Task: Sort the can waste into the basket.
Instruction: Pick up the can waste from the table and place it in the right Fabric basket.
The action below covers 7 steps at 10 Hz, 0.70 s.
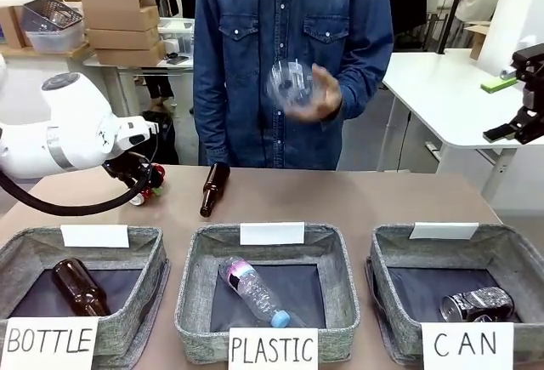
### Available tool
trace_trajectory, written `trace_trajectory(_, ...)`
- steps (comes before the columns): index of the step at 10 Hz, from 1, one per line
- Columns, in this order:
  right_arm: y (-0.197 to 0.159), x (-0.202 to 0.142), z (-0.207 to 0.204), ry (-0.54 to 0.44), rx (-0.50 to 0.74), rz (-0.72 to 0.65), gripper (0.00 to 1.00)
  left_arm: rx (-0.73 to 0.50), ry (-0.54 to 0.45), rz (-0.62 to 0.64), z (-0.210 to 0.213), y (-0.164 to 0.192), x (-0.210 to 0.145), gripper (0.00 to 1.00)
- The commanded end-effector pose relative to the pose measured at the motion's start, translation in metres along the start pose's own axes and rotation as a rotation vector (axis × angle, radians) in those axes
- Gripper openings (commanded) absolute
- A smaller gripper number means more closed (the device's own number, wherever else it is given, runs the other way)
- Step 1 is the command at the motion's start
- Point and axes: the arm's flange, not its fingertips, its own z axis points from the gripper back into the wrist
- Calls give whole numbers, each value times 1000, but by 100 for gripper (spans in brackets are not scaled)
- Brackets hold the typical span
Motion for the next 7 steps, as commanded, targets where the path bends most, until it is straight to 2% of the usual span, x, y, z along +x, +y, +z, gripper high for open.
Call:
trace_trajectory(1, 0, -1, 3, 14, -4, 17, 100, 3, -7, -4, 8, -1, 4, 0)
trace_trajectory(2, 0, -1, 3, 14, -4, 17, 100, 2, -2, 1, 7, -2, 4, 34)
trace_trajectory(3, 0, -1, 3, 14, -4, 17, 100, 7, 6, 4, 6, -2, 3, 0)
trace_trajectory(7, 0, -1, 3, 14, -4, 17, 100, 12, -3, 14, 12, 4, -3, 0)
